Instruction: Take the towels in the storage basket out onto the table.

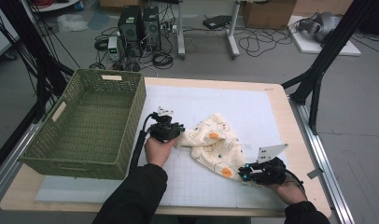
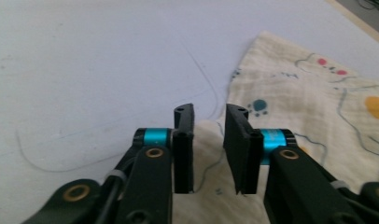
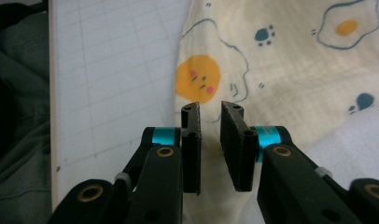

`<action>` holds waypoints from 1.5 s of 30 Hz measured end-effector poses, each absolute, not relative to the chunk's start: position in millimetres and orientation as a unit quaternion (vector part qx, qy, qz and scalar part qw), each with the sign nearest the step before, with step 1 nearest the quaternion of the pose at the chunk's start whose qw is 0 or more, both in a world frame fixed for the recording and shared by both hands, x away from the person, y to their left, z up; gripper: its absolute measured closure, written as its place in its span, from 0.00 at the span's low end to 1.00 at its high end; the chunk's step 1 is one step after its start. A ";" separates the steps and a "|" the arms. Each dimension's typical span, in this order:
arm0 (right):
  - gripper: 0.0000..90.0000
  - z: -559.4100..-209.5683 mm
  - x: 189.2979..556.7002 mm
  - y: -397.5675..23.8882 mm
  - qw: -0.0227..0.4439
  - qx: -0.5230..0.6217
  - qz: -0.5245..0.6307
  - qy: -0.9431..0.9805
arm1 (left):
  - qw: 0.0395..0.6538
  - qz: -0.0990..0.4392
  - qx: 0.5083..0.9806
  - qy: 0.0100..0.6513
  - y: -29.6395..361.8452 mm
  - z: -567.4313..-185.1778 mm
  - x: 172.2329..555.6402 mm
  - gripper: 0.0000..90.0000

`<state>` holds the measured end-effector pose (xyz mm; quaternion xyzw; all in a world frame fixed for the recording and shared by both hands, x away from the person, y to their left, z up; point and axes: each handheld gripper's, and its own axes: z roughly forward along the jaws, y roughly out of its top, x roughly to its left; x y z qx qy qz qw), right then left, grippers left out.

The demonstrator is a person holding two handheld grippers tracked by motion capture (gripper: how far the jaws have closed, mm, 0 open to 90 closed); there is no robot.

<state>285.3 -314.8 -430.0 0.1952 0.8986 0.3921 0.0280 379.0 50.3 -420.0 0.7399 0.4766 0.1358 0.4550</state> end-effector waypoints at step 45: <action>0.97 -432.2 305.7 -190.8 0.007 0.127 0.371 0.920 | 0.477 0.107 0.733 0.473 48.2 -430.2 368.4 0.94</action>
